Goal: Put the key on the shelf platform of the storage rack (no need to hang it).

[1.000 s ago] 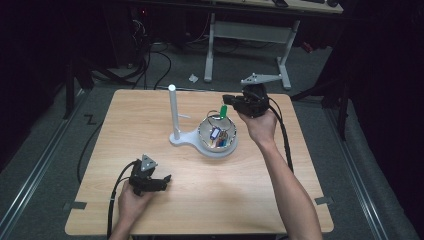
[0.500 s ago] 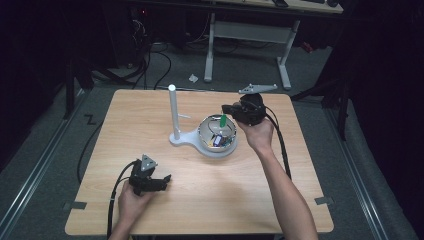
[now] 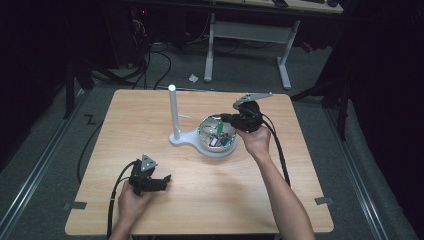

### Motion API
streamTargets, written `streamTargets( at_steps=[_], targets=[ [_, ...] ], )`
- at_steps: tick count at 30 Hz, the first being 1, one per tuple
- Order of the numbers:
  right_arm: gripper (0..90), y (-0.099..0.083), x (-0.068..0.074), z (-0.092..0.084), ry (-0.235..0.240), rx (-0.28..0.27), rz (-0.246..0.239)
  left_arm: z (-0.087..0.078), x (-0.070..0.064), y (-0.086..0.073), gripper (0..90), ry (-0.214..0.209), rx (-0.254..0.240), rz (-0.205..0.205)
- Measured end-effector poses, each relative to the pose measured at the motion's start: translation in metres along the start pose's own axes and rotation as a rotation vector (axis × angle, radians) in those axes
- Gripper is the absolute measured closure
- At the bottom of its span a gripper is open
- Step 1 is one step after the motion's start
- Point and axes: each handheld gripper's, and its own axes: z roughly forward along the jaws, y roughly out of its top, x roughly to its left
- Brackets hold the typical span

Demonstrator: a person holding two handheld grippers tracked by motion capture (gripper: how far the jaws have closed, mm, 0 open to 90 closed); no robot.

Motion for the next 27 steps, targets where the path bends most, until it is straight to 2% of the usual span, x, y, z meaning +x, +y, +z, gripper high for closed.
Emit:
streamTargets(
  at_steps=[6, 14, 19, 27],
  targets=[
    [90.0, -0.011, -0.005, 0.007, 0.010, 0.012, 0.030, 0.000, -0.001, 0.000, 16.6, 0.001, 0.001, -0.007],
    [90.0, -0.029, -0.014, 0.018, -0.002, 0.062, 0.061, 0.000, -0.001, 0.000, 16.6, 0.002, -0.001, -0.010],
    [90.0, -0.042, -0.019, 0.029, -0.017, 0.116, 0.078, 0.000, -0.001, 0.000, 16.6, 0.002, -0.001, -0.008],
    [90.0, -0.052, -0.020, 0.042, -0.048, 0.159, 0.063, 0.000, -0.001, 0.000, 16.7, 0.002, -0.001, -0.009]
  ],
)
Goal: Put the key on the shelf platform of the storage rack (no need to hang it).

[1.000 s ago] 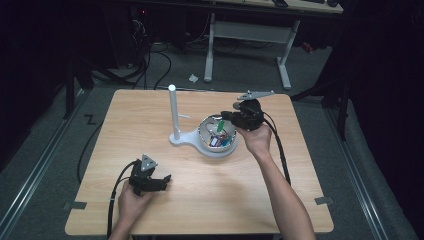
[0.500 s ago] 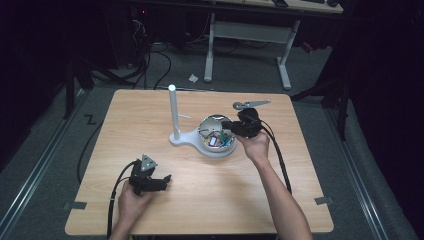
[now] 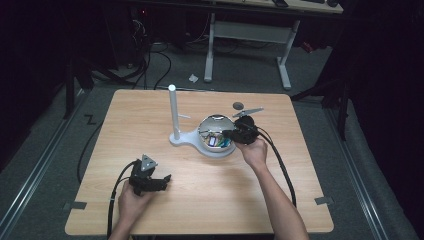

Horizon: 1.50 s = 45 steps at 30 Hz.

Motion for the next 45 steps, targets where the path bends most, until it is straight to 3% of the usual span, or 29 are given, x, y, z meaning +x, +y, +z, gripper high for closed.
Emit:
streamTargets(
  at_steps=[4, 9, 12, 19, 24, 45],
  targets=[
    [90.0, -0.008, -0.006, 0.007, 0.022, 0.008, 0.043, 0.000, 0.000, 0.000, 16.6, 0.000, 0.000, 0.001],
    [88.7, -0.007, -0.001, 0.005, -0.016, 0.007, 0.001, 0.000, 0.000, 0.000, 16.7, 0.000, 0.000, 0.001],
    [79.6, -0.007, -0.003, 0.004, 0.007, -0.007, 0.027, 0.000, 0.000, 0.000, 16.7, 0.000, 0.000, 0.001],
    [60.3, -0.005, 0.000, -0.007, 0.026, -0.037, 0.025, 0.000, 0.000, 0.000, 16.7, 0.000, 0.000, 0.001],
    [50.9, -0.004, -0.002, -0.018, 0.012, -0.081, 0.042, 0.000, 0.000, 0.000, 16.7, 0.000, 0.000, 0.001],
    [47.1, -0.008, 0.001, -0.066, -0.044, -0.175, 0.023, 0.000, -0.001, 0.000, 16.7, 0.005, 0.001, -0.010]
  ],
)
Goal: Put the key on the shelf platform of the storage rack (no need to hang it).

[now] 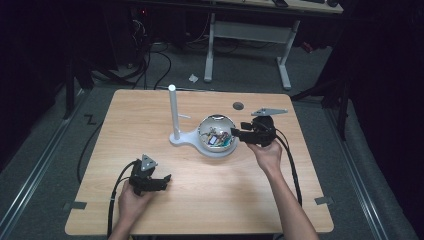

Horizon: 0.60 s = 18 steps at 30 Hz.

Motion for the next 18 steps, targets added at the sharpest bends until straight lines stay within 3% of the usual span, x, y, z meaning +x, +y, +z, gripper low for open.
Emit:
streamTargets(
  at_steps=[18],
  targets=[
    [47.5, -0.020, -0.013, -0.038, -0.052, -0.032, 0.057, 0.000, 0.000, 0.000, 16.7, 0.002, -0.004, 0.003]
  ],
)
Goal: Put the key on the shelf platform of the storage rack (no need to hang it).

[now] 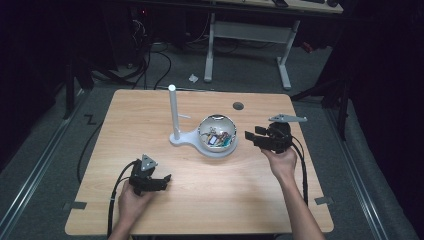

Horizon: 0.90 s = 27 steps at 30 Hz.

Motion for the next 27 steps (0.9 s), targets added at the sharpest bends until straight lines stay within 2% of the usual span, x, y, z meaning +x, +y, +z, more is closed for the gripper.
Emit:
streamTargets(
  at_steps=[11, 19, 25, 27],
  targets=[
    [47.3, -0.004, -0.005, -0.020, -0.023, -0.033, -0.009, 0.000, 0.000, 0.000, 16.7, -0.001, 0.000, 0.001],
    [46.7, -0.006, -0.001, -0.031, -0.033, -0.029, -0.018, 0.000, 0.000, 0.000, 16.7, 0.000, 0.000, 0.000],
    [47.1, -0.010, 0.001, -0.039, -0.041, -0.055, -0.014, 0.000, 0.000, 0.000, 16.7, 0.000, 0.000, -0.001],
    [46.9, -0.013, 0.000, -0.040, -0.048, -0.036, -0.012, 0.000, 0.000, 0.000, 16.7, 0.000, 0.000, -0.001]
  ],
)
